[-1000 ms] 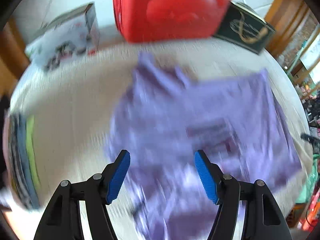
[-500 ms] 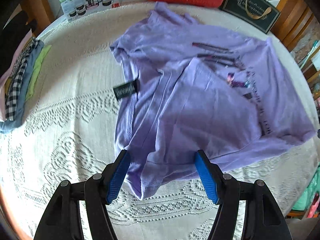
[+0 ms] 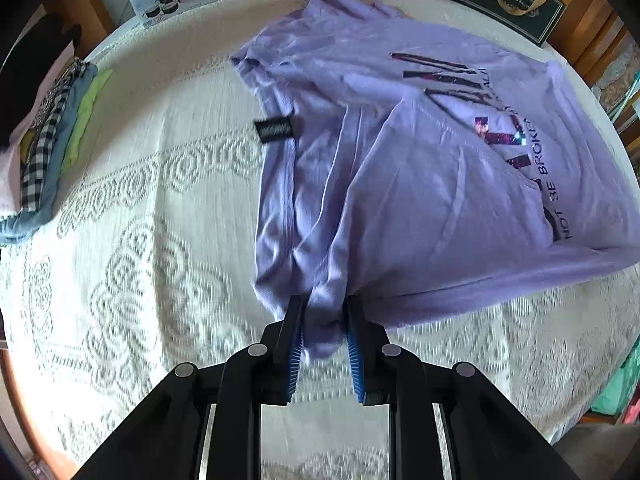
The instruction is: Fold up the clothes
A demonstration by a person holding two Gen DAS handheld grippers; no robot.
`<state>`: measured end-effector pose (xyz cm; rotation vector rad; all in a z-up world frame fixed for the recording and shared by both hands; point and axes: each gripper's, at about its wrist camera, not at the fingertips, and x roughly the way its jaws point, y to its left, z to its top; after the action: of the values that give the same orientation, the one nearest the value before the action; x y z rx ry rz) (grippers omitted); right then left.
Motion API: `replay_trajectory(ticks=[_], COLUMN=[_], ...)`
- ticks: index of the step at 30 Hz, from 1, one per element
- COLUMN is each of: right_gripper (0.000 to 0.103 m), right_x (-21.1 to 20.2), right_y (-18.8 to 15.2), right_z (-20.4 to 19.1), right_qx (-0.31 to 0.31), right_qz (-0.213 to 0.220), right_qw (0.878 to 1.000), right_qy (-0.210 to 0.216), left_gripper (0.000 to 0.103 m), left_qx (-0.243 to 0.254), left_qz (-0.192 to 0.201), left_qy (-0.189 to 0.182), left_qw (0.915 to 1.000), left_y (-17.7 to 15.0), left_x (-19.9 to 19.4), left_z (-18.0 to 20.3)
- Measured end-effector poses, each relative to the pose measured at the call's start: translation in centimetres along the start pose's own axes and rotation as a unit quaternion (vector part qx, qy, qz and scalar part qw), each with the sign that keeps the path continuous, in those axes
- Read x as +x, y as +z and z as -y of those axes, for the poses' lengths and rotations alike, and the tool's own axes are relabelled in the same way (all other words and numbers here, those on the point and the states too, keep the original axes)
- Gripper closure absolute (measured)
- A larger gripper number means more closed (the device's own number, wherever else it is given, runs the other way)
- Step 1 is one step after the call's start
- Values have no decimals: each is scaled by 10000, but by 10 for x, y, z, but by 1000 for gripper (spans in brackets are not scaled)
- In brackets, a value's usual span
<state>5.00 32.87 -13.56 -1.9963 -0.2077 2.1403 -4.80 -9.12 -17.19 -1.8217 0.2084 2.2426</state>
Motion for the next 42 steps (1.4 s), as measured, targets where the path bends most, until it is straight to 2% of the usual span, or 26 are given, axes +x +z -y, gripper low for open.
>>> replay_trajectory(ticks=[1,3,6,7,8,10,11,13,14,18,20,25,30,35,42], right_gripper=[77,72,61,54,49,32,27,4,0,0,0,0,0,0,0], right_x=[8,9,-10,-22,-29,-43,-49,-55,-54,-35,-27,-3,21,42,55], right_y=[-6,-12,-4,8,21,48,61,104,122,179,208,265,302,320,344], right_z=[0,14,42,55,63,79,87,100,105,113,116,123,128,132,121], right_qx=[-51,202,706,926,1059,1316,1443,1685,1783,2170,2323,2534,2451,2374,2182], right_qz=[-231,-309,-28,233,414,769,946,1204,1256,1249,1185,1204,1047,901,840], right_qw=[9996,9992,9974,9950,9925,9853,9806,9701,9661,9527,9489,9370,9418,9457,9528], right_qy=[-124,-141,101,276,442,770,934,1265,1379,1720,1776,2084,2050,2030,1938], left_gripper=[81,77,51,37,29,23,21,19,19,15,11,11,10,10,9], left_qx=[13,27,45,20,-28,-93,-83,-54,-99,-436,-473,-371,-411,-315,-38], left_qz=[-47,-103,151,287,417,630,734,896,920,816,710,539,502,382,19], left_qy=[-74,-258,-247,-283,-343,-412,-425,-389,-422,-721,-640,-551,-604,-505,-101], left_qw=[10000,9996,9996,9992,9985,9971,9964,9952,9948,9931,9943,9963,9961,9975,9999], left_y=[-2,-5,3,11,22,50,69,114,134,213,247,317,365,385,392], left_x=[-2,-11,-38,-49,-58,-72,-77,-86,-86,-72,-54,-3,38,69,95], left_z=[-2,-6,-13,-17,-20,-26,-29,-35,-37,-39,-41,-33,-27,-19,-5])
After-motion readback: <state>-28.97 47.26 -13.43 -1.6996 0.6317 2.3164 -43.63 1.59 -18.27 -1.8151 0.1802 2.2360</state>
